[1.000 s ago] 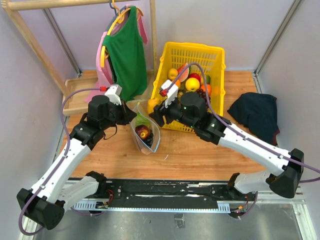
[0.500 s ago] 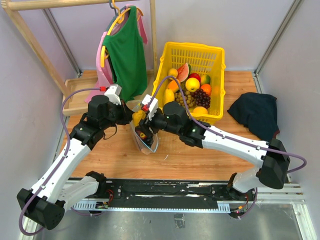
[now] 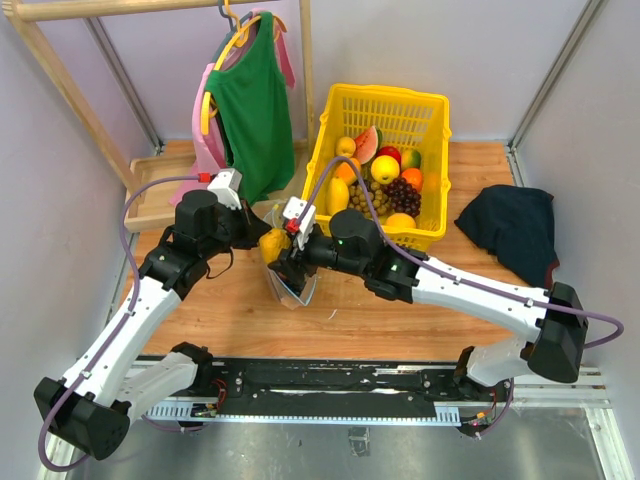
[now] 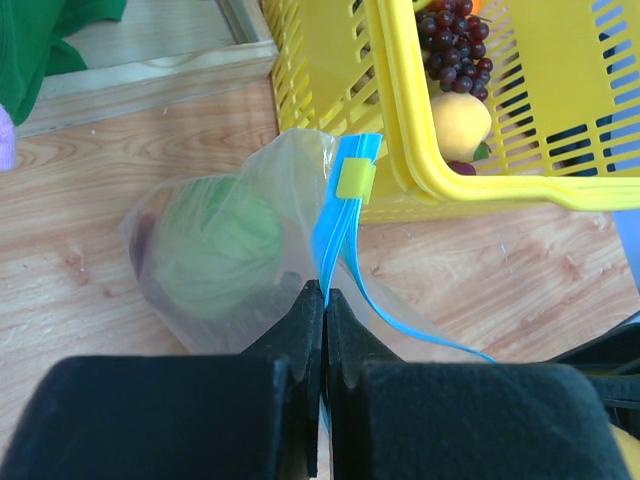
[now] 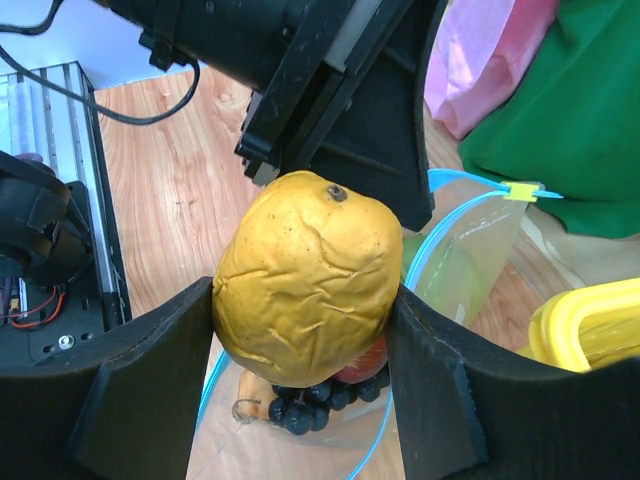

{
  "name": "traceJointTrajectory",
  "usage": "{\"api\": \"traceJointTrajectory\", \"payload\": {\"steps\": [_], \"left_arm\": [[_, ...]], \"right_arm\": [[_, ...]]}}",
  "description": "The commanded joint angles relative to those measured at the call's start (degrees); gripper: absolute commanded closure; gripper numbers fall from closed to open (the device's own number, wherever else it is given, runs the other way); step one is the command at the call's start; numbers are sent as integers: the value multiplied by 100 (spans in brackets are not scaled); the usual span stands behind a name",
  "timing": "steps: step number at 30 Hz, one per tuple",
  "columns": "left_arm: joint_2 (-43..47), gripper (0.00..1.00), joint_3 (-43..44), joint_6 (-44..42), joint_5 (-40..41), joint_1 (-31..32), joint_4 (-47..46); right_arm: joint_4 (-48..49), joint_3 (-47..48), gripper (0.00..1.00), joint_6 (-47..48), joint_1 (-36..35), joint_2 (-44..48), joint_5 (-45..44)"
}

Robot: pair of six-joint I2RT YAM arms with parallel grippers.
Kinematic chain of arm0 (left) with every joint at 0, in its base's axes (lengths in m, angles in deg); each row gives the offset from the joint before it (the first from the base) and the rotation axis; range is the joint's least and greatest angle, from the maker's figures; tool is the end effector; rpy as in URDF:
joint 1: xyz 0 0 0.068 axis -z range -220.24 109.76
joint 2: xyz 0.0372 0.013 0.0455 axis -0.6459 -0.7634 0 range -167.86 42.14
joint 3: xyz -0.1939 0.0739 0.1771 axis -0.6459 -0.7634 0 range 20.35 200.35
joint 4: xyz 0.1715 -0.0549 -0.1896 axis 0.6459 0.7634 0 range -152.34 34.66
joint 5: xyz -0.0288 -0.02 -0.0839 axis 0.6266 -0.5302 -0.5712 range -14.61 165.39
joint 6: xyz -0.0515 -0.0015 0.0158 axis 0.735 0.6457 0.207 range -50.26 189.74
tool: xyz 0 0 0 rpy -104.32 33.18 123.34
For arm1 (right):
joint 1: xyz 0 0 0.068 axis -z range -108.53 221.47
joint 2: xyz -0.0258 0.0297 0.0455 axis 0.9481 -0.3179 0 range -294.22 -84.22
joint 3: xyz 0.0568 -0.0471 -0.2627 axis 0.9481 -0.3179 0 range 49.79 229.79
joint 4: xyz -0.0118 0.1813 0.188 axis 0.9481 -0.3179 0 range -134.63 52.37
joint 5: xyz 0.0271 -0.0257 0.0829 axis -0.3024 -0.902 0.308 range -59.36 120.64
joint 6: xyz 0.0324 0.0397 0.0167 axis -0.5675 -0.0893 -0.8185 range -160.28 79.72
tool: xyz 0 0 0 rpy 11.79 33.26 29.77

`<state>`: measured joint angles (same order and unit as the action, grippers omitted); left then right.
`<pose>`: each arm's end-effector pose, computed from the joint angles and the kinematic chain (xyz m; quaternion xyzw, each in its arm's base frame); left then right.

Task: Place the food in the zip-top bag and seal the zipper
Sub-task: Place the fake fruit in the zipper food storage bag.

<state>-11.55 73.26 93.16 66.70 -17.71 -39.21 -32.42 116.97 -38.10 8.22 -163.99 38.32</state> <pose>0.1913 -0.0851 0.3386 0.0348 0.8362 -0.2707 0.4758 0.1459 0.3001 0.3645 -0.4421 0.6067 0.3779 0.5418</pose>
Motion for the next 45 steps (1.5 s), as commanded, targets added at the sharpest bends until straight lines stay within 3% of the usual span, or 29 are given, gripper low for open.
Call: {"api": "traceJointTrajectory", "payload": {"steps": [1, 9, 16, 28, 33, 42, 45], "left_arm": [[82, 100, -8, 23, -32, -44, -355], [87, 100, -17, 23, -57, -44, -365], [86, 99, -26, 31, -122, -38, -380], [86, 100, -35, 43, -205, -39, -400], [96, 99, -37, 57, -238, -44, -398], [113, 100, -35, 53, -205, -41, -382], [121, 100, -35, 51, -159, -45, -372]], "right_arm": [[20, -237, 63, -125, -96, 29, 52], [335, -384, 63, 46, -92, -395, -779], [1248, -579, 63, 238, -46, -522, -1679], [2575, -742, 57, -53, 79, -1005, -2461], [3334, -864, 47, 90, 91, -1364, -2765], [3234, -714, 22, 188, 110, -1675, -2507], [2879, -607, 4, 238, 105, -1554, -2169]]}}
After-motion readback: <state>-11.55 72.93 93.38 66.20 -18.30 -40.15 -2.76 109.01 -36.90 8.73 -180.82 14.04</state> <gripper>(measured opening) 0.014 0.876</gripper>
